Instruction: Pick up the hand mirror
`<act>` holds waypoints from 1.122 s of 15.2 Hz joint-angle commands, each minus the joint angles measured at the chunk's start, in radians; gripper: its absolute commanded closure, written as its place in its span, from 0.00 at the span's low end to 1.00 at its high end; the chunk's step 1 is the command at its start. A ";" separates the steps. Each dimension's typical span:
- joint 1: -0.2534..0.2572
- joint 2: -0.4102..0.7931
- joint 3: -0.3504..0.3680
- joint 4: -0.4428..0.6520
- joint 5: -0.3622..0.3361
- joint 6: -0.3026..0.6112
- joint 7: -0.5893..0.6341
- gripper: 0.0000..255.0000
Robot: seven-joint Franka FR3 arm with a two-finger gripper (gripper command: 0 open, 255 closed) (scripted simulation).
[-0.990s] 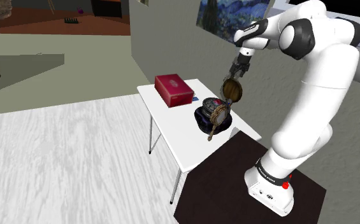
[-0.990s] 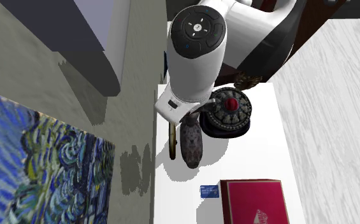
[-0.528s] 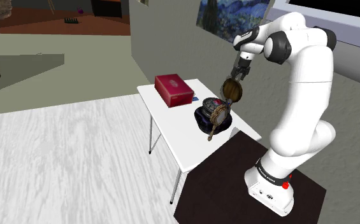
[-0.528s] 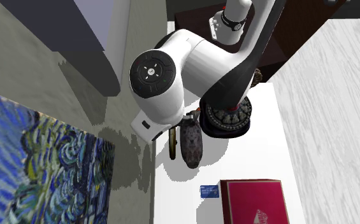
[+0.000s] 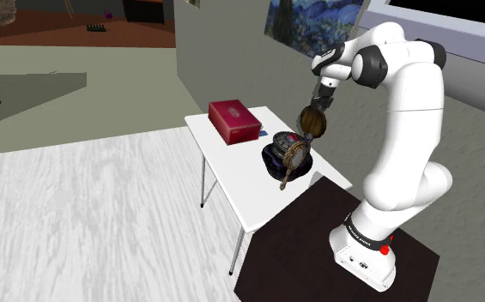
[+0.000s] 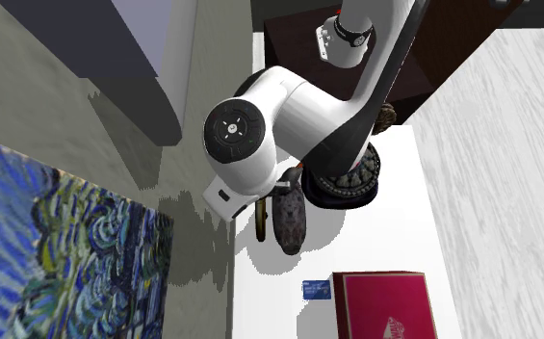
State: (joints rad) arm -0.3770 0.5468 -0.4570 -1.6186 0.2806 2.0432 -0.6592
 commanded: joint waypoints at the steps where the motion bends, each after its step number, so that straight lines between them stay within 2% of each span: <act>1: 0.000 0.001 0.000 -0.001 0.001 0.002 0.000 1.00; 9: 0.000 0.000 0.000 -0.003 0.001 0.003 -0.001 1.00; 17: 0.005 -0.044 -0.014 0.041 -0.024 -0.081 0.015 1.00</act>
State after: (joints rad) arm -0.3746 0.5123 -0.4686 -1.5799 0.2614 1.9731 -0.6483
